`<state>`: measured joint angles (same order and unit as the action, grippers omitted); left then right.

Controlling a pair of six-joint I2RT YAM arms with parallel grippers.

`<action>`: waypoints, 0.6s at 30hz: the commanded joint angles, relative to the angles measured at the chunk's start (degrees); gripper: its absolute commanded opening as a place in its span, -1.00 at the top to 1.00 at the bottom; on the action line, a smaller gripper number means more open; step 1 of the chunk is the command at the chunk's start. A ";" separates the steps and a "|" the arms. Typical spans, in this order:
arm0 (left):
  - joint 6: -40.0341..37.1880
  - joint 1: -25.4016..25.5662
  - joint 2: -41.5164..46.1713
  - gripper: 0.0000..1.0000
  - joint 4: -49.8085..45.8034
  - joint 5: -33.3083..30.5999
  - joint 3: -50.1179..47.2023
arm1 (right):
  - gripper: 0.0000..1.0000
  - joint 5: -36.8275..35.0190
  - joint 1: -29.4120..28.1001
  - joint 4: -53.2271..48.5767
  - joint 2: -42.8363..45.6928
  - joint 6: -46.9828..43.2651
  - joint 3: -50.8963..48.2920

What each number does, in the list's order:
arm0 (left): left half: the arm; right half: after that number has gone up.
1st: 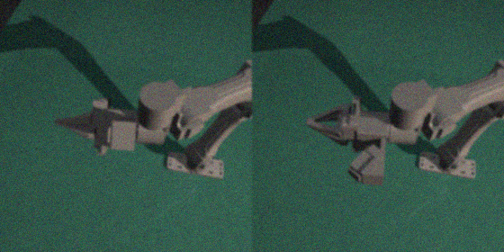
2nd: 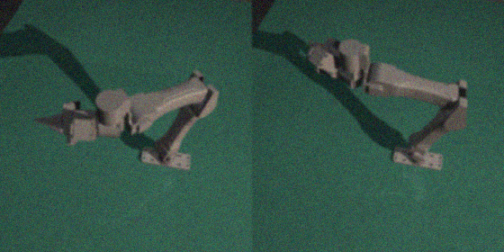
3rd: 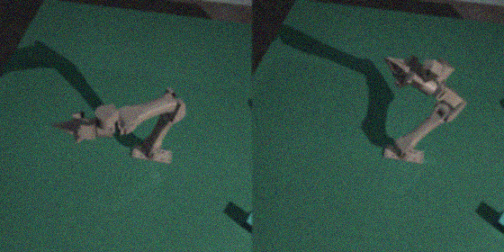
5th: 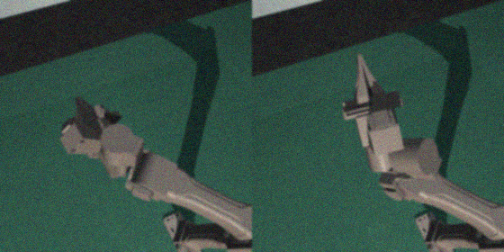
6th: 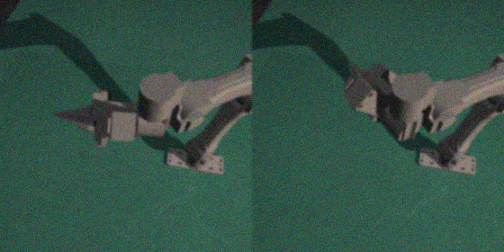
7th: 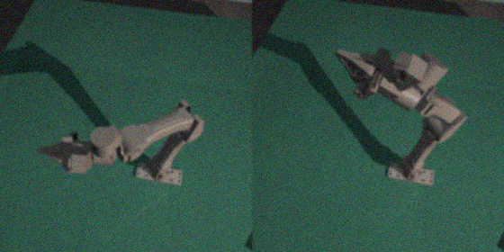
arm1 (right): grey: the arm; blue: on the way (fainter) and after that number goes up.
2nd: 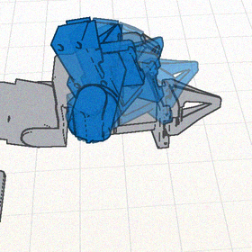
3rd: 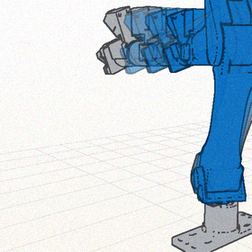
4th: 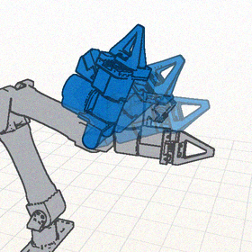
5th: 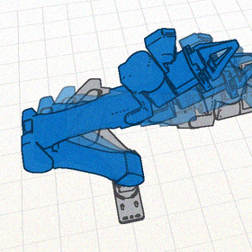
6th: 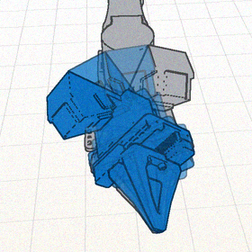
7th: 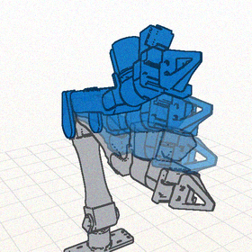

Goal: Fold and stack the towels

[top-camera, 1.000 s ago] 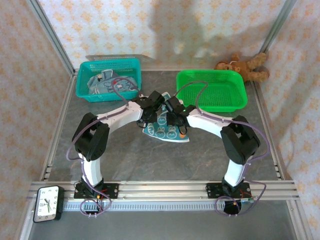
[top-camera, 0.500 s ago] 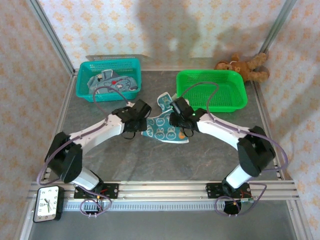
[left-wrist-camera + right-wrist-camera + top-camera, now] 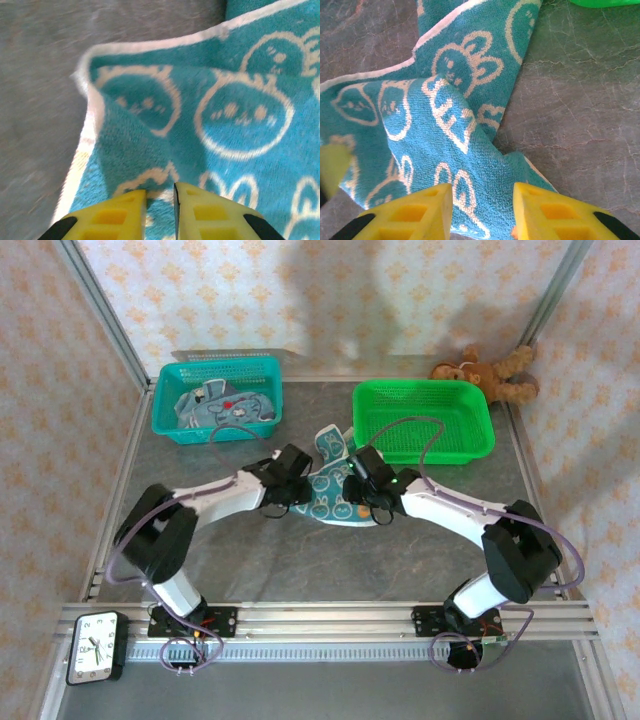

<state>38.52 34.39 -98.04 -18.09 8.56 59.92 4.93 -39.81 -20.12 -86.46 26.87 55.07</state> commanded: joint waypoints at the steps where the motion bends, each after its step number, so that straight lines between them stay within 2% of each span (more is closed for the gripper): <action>1: -2.80 -0.19 -6.34 0.61 2.13 0.63 6.02 | 0.25 -2.81 -0.27 0.56 0.92 1.83 -0.80; 4: -3.62 -1.03 -10.77 0.63 0.51 0.16 10.44 | 0.27 -3.91 -0.29 -2.38 1.15 2.13 -0.22; 9: -3.62 -1.75 -10.44 0.59 -1.00 -0.27 12.78 | 0.26 -4.56 -0.27 -3.32 4.28 3.56 -4.42; 13: -3.89 -2.00 -5.05 0.44 -3.04 -2.34 9.34 | 0.23 -4.19 -0.34 -2.91 7.39 4.61 -8.80; 18: -3.72 -2.65 4.05 0.23 -2.09 -6.36 -0.52 | 0.25 -3.29 -0.40 -1.18 9.18 5.41 -13.58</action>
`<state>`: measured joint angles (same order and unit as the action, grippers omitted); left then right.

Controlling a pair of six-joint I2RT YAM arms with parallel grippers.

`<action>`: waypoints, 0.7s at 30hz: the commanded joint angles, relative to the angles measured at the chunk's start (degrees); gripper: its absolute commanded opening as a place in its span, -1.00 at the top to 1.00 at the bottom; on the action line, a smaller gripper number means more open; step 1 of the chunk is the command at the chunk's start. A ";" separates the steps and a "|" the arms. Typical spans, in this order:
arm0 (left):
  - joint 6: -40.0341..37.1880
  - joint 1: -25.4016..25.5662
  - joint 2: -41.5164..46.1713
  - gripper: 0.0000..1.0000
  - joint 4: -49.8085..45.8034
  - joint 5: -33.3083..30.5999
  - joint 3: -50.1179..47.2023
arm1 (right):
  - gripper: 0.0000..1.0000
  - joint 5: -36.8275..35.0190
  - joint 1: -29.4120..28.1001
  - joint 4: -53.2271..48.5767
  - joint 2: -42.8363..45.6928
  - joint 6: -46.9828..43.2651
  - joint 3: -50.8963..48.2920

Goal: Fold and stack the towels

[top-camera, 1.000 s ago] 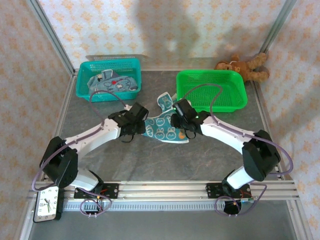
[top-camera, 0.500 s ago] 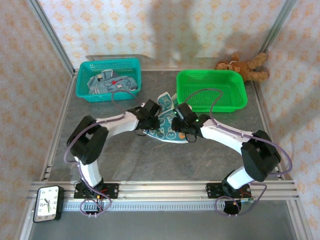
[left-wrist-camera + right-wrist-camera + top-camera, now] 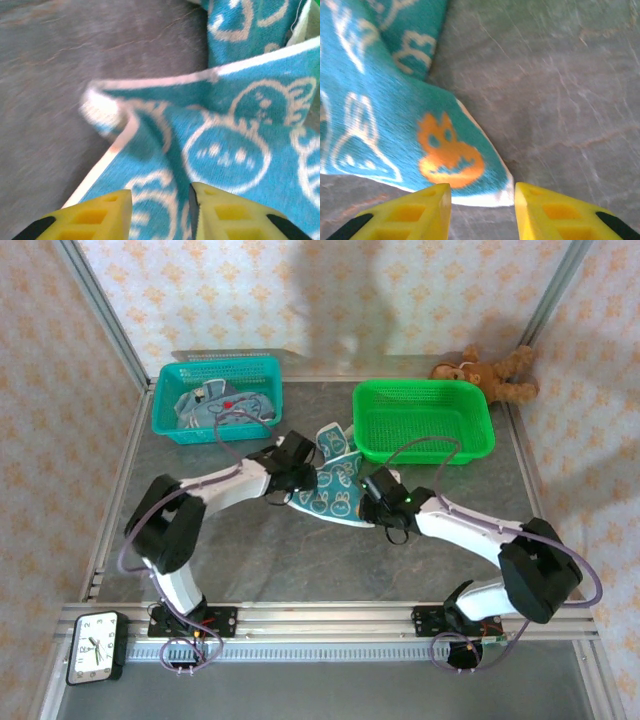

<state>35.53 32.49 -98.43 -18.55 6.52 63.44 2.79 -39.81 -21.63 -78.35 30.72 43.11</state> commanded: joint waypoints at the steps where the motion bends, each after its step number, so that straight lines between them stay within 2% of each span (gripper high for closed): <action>1: -0.89 -0.74 6.19 0.17 -0.69 -5.58 -6.13 | 0.26 -1.23 -0.45 0.57 0.77 1.71 -2.04; 6: -0.55 -0.91 10.51 0.14 -2.04 -8.79 -10.78 | 0.34 -1.73 -0.66 2.08 -1.86 1.68 -2.64; 14: 0.23 -0.99 10.06 0.10 -1.35 -5.92 -12.02 | 0.32 -2.26 -0.97 2.45 -7.13 0.96 -0.30; 21: 0.34 -1.04 8.93 0.10 -0.70 -4.78 -11.32 | 0.29 -2.55 -1.23 2.17 -8.23 0.19 1.08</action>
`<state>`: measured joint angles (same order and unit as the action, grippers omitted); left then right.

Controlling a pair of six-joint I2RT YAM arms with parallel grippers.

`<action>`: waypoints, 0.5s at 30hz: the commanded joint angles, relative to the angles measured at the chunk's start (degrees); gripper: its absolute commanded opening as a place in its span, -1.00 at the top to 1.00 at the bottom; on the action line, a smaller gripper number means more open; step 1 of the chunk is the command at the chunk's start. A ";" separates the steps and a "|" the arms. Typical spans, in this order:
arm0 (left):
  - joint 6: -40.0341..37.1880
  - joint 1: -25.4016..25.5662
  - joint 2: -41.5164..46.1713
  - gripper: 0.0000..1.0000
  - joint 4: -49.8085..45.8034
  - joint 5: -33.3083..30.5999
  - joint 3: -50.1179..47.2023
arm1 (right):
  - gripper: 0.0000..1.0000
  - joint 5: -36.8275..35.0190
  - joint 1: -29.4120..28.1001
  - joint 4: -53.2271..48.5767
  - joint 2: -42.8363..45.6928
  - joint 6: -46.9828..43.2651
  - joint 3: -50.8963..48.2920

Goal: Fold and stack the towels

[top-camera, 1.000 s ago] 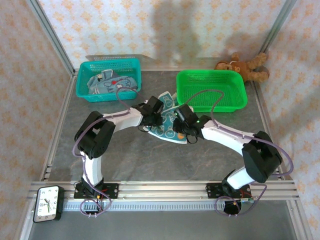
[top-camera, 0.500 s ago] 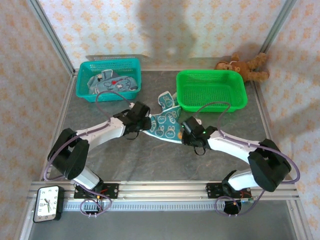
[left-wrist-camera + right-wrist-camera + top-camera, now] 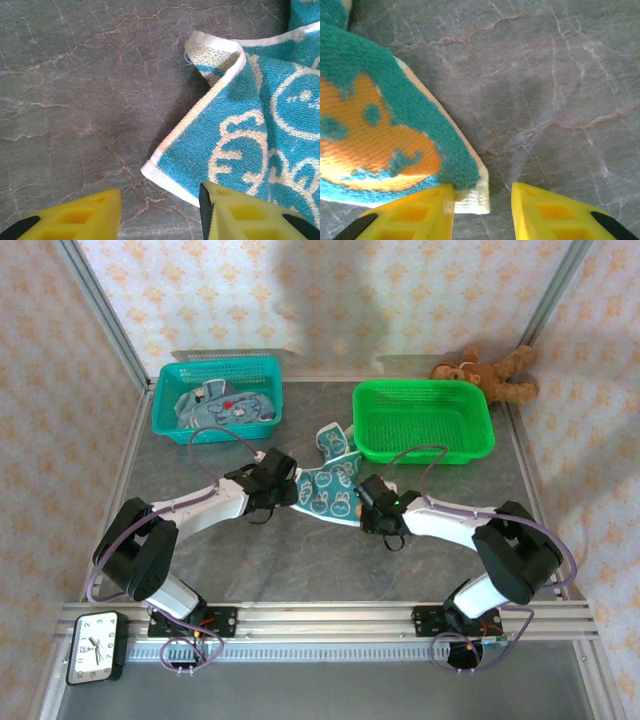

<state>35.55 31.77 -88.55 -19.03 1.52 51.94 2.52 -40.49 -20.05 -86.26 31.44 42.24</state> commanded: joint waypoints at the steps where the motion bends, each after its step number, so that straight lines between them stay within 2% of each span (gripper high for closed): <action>1: 0.39 -0.36 -1.14 0.09 -0.27 0.35 0.32 | 0.29 -2.27 -0.68 0.54 -0.06 -0.54 2.12; 11: -0.20 -0.38 -5.01 0.09 -0.93 0.88 1.48 | 0.29 -2.51 -1.21 1.71 -4.22 -0.46 1.84; 15: -0.44 -0.32 -7.32 0.11 -0.66 1.23 2.06 | 0.38 -2.52 -1.32 1.99 -5.46 -0.37 1.40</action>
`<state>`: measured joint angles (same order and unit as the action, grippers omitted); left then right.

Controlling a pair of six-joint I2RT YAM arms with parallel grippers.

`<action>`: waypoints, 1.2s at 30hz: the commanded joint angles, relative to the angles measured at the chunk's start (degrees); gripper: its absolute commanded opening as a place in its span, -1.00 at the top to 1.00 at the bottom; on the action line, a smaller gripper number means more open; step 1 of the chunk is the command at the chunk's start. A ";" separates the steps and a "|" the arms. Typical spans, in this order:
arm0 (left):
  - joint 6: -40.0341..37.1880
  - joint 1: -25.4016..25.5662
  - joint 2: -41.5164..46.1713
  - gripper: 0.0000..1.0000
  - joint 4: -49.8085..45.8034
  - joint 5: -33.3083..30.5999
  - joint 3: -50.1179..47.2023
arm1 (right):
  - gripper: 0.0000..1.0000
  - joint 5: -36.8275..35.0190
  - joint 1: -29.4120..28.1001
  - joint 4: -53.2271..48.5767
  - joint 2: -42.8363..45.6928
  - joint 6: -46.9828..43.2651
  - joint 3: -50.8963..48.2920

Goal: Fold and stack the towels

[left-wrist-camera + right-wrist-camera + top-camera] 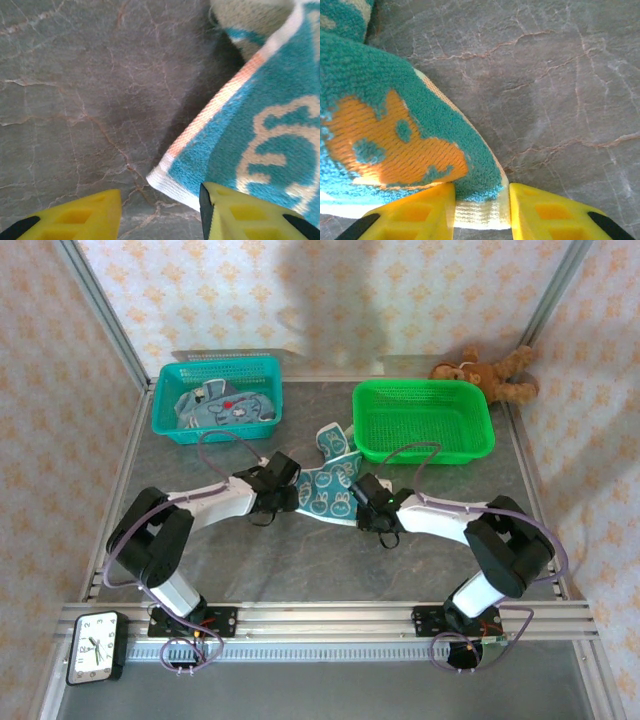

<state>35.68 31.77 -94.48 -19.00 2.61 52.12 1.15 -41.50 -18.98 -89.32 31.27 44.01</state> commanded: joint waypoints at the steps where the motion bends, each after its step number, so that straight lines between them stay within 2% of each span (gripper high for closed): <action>1: -0.61 -0.37 -1.91 0.13 -0.77 -0.01 2.19 | 0.43 -1.17 -0.43 1.05 -2.39 -0.03 -0.58; 4: -0.70 -0.38 -3.26 0.21 -0.43 0.32 2.97 | 0.51 -1.28 -0.49 1.02 -2.11 0.02 -0.66; 11: -0.22 -0.24 -5.96 0.27 -0.23 1.31 3.40 | 0.54 -1.61 -0.69 0.55 -2.14 0.27 -0.42; 14: 0.82 0.08 -6.43 0.42 0.57 2.06 2.59 | 0.55 -1.64 -0.86 0.60 -2.12 0.31 -0.42; 18: 2.95 1.90 -6.63 0.62 1.96 1.54 0.97 | 0.70 -1.74 -1.12 0.69 -2.14 0.32 -0.16; 21: 4.32 3.09 -6.50 1.00 2.99 1.04 0.01 | 0.84 -1.89 -1.22 0.87 -2.10 0.41 -0.06; 24: 5.76 3.62 -5.30 1.00 3.18 0.52 -0.85 | 1.00 -2.16 -1.31 0.71 -1.75 0.39 0.03; 36: 8.54 3.91 10.92 1.00 -2.74 -1.26 -1.36 | 1.00 -3.14 -1.75 -2.37 6.46 0.14 1.62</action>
<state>42.44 35.53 -87.79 -18.79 2.15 50.28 -1.10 -42.76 -19.59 -86.65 31.48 44.12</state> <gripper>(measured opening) 0.044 0.048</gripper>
